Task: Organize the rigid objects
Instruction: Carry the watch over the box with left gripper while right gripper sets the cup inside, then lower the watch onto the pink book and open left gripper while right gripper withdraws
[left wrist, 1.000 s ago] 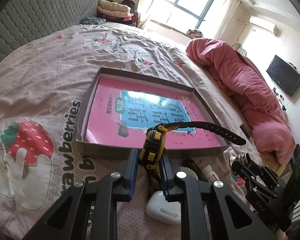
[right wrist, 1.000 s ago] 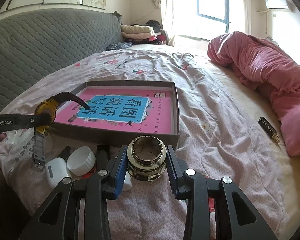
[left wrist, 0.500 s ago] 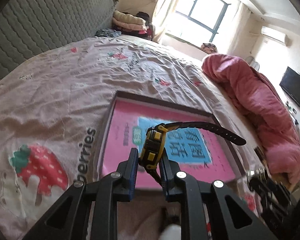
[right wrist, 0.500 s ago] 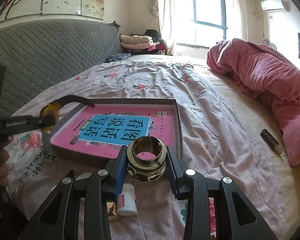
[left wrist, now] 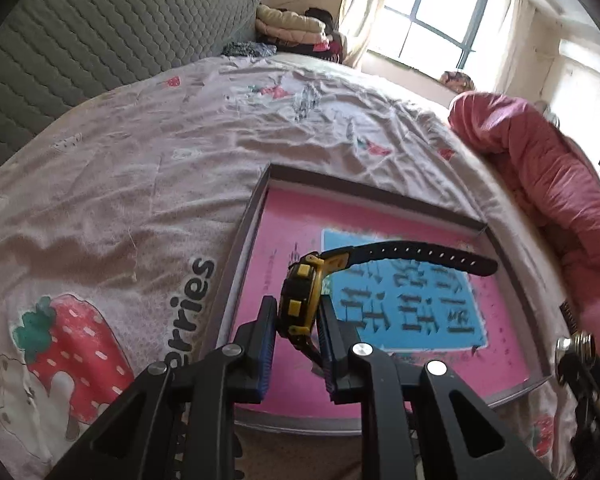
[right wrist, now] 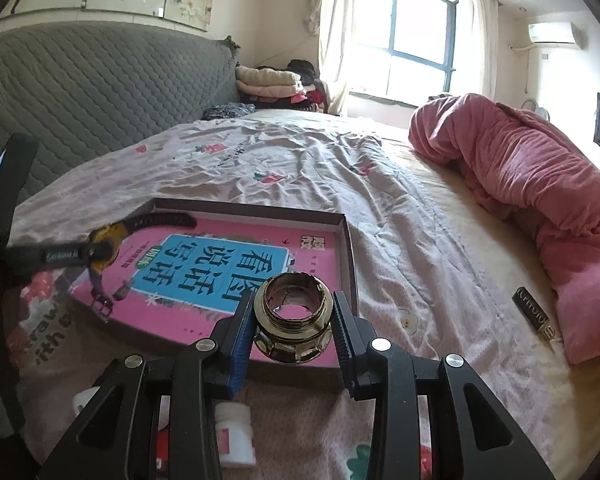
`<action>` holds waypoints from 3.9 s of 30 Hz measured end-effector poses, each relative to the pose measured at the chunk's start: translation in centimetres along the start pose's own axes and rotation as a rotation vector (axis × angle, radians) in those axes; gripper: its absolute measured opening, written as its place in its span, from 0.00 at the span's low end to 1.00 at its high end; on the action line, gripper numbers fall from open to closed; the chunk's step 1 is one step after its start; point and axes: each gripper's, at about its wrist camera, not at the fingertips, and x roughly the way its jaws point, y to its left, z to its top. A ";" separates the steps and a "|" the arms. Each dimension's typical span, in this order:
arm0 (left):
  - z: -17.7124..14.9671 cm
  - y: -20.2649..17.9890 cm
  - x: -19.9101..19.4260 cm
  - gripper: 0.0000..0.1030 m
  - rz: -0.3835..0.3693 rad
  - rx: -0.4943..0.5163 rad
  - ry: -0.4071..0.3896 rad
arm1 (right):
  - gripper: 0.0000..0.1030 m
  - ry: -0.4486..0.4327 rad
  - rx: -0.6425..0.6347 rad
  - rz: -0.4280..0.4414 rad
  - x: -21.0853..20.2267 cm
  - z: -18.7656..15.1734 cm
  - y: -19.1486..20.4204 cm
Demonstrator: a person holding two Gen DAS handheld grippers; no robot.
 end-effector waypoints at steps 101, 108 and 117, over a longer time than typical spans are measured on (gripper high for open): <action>0.0 0.5 0.0 0.28 0.064 0.085 0.015 | 0.59 0.151 0.076 -0.023 2.8 -0.9 -1.0; 0.3 0.6 -0.8 0.32 0.046 0.082 0.001 | 0.68 0.154 0.083 -0.024 2.8 -1.0 -1.4; 0.2 0.5 -1.4 0.33 0.079 0.102 -0.009 | 0.68 0.147 0.087 -0.010 2.5 -1.1 -1.2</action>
